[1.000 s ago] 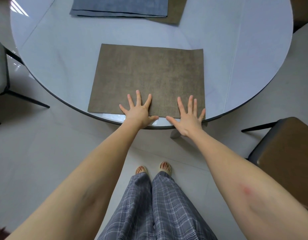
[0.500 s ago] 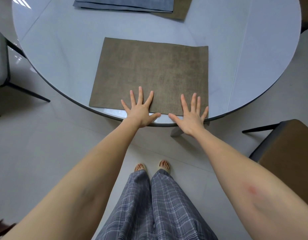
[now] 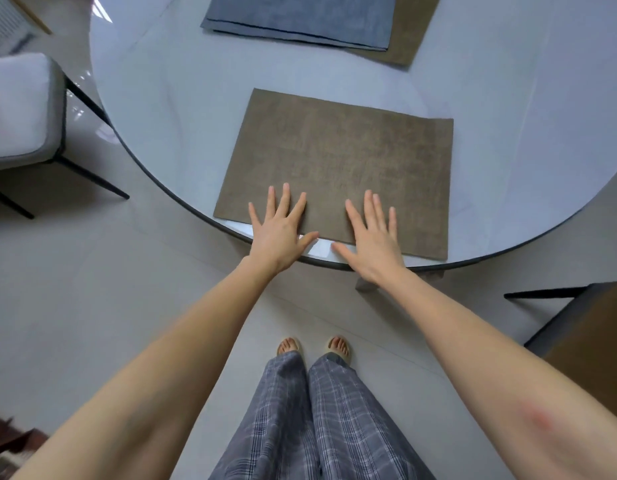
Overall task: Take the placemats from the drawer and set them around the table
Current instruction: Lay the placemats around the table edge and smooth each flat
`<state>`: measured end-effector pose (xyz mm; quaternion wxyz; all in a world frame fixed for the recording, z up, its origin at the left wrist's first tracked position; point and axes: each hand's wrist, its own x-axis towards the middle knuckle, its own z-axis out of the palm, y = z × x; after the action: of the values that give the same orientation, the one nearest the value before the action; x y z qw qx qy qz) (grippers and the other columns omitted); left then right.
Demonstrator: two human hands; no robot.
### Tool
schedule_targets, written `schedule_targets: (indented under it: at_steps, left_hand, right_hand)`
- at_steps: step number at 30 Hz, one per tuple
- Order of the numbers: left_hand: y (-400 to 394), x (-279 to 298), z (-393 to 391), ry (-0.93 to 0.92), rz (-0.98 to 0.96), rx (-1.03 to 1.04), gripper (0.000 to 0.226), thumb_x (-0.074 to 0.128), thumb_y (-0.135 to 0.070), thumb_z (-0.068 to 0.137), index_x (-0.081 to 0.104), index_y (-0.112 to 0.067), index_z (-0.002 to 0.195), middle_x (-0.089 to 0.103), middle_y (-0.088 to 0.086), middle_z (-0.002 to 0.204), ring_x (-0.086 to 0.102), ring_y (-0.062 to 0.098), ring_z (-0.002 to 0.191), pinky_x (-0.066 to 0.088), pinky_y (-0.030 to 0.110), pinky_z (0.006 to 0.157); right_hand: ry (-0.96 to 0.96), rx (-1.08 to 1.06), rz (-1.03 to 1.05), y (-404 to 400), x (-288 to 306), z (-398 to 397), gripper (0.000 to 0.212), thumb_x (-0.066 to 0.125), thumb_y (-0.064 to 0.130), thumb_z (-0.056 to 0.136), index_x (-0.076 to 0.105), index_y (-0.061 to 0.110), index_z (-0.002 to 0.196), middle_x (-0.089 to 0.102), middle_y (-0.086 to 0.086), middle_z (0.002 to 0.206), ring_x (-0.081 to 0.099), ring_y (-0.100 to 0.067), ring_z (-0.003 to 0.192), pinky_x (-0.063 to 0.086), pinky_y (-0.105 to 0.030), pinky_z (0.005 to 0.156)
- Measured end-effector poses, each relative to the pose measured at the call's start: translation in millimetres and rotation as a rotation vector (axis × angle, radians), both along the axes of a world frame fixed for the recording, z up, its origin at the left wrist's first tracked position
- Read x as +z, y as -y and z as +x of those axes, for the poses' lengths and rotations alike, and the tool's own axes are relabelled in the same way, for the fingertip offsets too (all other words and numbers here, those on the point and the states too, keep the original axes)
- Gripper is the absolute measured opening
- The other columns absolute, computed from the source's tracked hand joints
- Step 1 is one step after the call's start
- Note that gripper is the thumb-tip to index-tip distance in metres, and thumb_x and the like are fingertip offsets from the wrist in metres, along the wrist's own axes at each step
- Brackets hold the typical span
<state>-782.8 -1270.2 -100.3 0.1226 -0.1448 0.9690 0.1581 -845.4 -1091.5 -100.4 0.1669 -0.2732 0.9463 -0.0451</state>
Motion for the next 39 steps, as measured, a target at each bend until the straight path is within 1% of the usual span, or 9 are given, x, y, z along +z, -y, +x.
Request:
schedule_targets:
  at_steps: [5, 13, 15, 18, 21, 25, 29, 34, 39]
  left_hand:
    - [33.3, -12.9, 14.1, 0.129, -0.039, 0.098, 0.092, 0.032, -0.078, 0.084, -0.009, -0.034, 0.153, -0.022, 0.002, 0.16, -0.023, 0.038, 0.144, -0.01, 0.067, 0.109]
    - [36.9, -5.7, 12.6, 0.178, -0.06, 0.104, 0.09, 0.033, -0.078, 0.084, -0.006, -0.036, 0.153, -0.017, 0.001, 0.161, -0.017, 0.04, 0.145, -0.004, 0.069, 0.108]
    - [40.0, 4.6, 9.8, 0.206, -0.083, 0.092, 0.085, 0.035, -0.075, 0.085, 0.003, -0.037, 0.154, -0.005, 0.0, 0.162, -0.004, 0.04, 0.147, 0.009, 0.068, 0.11]
    - [56.9, 28.1, -9.0, 0.258, -0.048, 0.098, 0.068, 0.035, -0.071, 0.088, 0.037, -0.033, 0.144, 0.028, 0.003, 0.151, 0.028, 0.039, 0.135, 0.035, 0.057, 0.103]
    - [68.3, 45.5, -38.5, 0.252, -0.108, 0.025, 0.054, 0.039, -0.062, 0.092, 0.058, -0.025, 0.127, 0.045, 0.006, 0.135, 0.041, 0.034, 0.125, 0.041, 0.047, 0.095]
    - [41.6, 38.0, -83.9, 0.101, -0.088, -0.071, 0.056, 0.04, -0.049, 0.098, 0.031, -0.027, 0.148, 0.022, 0.008, 0.157, 0.016, 0.034, 0.145, 0.022, 0.057, 0.112]
    - [2.4, 10.8, -109.5, 0.2, -0.01, -0.078, 0.06, 0.025, -0.047, 0.102, -0.002, -0.032, 0.154, -0.013, 0.001, 0.162, -0.016, 0.035, 0.147, -0.001, 0.072, 0.108]
    - [-17.9, -7.7, -103.8, 0.207, -0.117, -0.032, 0.064, 0.017, -0.053, 0.1, -0.006, -0.029, 0.154, -0.017, 0.004, 0.161, -0.017, 0.04, 0.145, -0.002, 0.074, 0.106]
    - [-29.0, 0.0, -110.1, 0.223, -0.163, -0.029, 0.073, 0.022, -0.063, 0.096, 0.004, -0.023, 0.154, -0.008, 0.011, 0.161, -0.009, 0.048, 0.144, 0.008, 0.075, 0.105]
  right_hand:
    - [0.125, 0.067, 0.03, 56.0, -8.9, 4.8, 0.086, 0.034, 0.071, 0.087, -0.009, 0.035, 0.151, -0.026, -0.008, 0.157, -0.026, -0.023, 0.145, -0.016, -0.054, 0.113]
    - [0.176, 0.061, 0.06, 61.4, -11.9, 5.5, 0.085, 0.031, 0.074, 0.085, -0.013, 0.039, 0.149, -0.03, -0.004, 0.156, -0.028, -0.022, 0.144, -0.016, -0.055, 0.112]
    - [0.188, 0.063, 0.069, 60.9, -9.4, 5.9, 0.083, 0.034, 0.07, 0.088, -0.01, 0.039, 0.15, -0.028, -0.004, 0.157, -0.026, -0.022, 0.145, -0.014, -0.055, 0.113]
    - [0.182, 0.069, 0.035, 56.4, 0.9, 0.7, 0.072, 0.038, 0.058, 0.093, 0.006, 0.034, 0.152, -0.01, -0.004, 0.161, -0.008, -0.021, 0.149, -0.001, -0.05, 0.118]
    - [0.068, 0.016, -0.106, 47.2, 15.1, -19.1, 0.056, 0.042, 0.04, 0.098, 0.029, 0.02, 0.149, 0.018, -0.008, 0.159, 0.019, -0.023, 0.146, 0.015, -0.039, 0.118]
    - [-0.143, -0.083, -0.139, 35.8, 17.5, -70.9, 0.054, 0.04, 0.033, 0.099, 0.028, 0.017, 0.149, 0.016, -0.008, 0.16, 0.013, -0.025, 0.148, 0.011, -0.042, 0.12]
    - [-0.107, -0.071, -0.065, 38.0, -9.9, -86.3, 0.06, 0.035, 0.041, 0.099, 0.016, 0.021, 0.152, 0.007, -0.006, 0.161, 0.004, -0.024, 0.149, 0.003, -0.041, 0.12]
    - [-0.12, -0.033, 0.017, -3.4, -35.2, -66.4, 0.062, 0.021, 0.05, 0.097, 0.012, 0.024, 0.153, 0.009, -0.004, 0.161, 0.007, -0.021, 0.149, 0.004, -0.039, 0.121]
    - [-0.124, -0.243, 0.014, -81.1, -34.7, -56.3, 0.061, 0.019, 0.048, 0.098, 0.008, 0.024, 0.154, 0.004, -0.005, 0.162, 0.002, -0.023, 0.149, 0.003, -0.04, 0.121]
